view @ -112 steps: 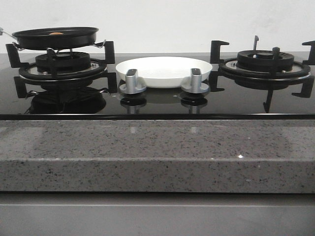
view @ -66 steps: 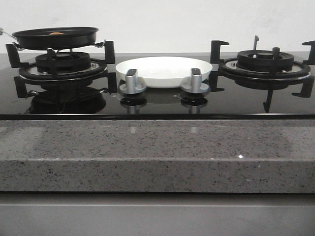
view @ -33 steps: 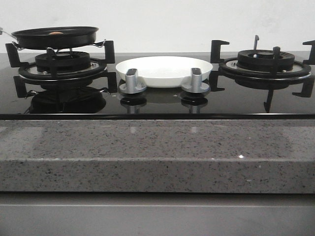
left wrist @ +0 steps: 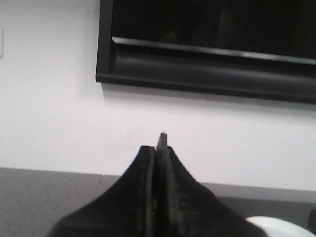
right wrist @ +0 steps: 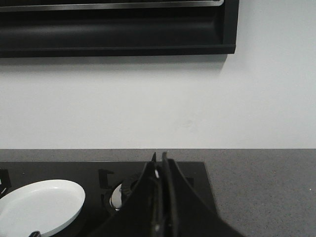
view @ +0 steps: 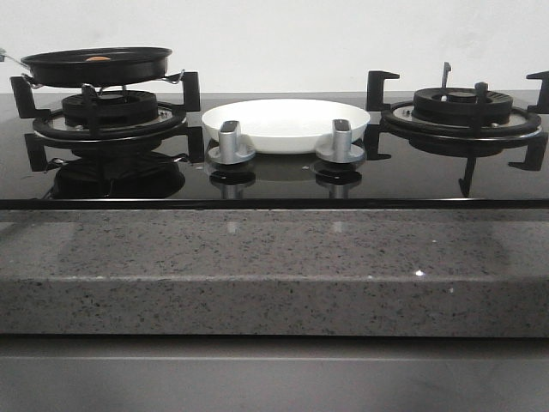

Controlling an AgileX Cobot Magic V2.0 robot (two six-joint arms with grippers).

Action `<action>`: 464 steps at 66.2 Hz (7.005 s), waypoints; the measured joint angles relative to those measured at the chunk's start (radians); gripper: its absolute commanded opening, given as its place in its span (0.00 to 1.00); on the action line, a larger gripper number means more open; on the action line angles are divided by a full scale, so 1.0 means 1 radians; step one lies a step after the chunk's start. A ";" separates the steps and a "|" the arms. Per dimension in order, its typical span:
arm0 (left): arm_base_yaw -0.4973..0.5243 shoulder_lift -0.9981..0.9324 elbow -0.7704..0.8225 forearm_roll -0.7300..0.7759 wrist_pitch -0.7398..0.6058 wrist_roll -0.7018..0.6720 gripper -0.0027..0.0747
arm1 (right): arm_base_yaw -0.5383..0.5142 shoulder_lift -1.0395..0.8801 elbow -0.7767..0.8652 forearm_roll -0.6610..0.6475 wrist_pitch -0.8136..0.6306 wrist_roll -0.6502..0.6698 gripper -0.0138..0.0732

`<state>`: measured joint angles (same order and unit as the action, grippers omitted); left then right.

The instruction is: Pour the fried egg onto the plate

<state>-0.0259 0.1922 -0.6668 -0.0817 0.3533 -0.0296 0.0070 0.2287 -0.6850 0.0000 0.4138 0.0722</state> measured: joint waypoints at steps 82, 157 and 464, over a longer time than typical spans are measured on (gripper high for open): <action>0.000 0.298 -0.073 0.058 0.213 0.000 0.81 | 0.000 0.176 -0.045 0.000 0.147 0.000 0.71; 0.000 0.300 -0.073 0.055 0.213 0.000 0.81 | 0.037 0.858 -0.473 0.472 0.498 -0.381 0.71; 0.000 0.300 -0.073 0.053 0.213 0.000 0.81 | 0.316 1.392 -0.630 0.374 0.384 -0.039 0.08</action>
<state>-0.0259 0.4918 -0.7402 -0.0290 0.5666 -0.0296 0.3225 1.6204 -1.3150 0.3739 0.7978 0.0328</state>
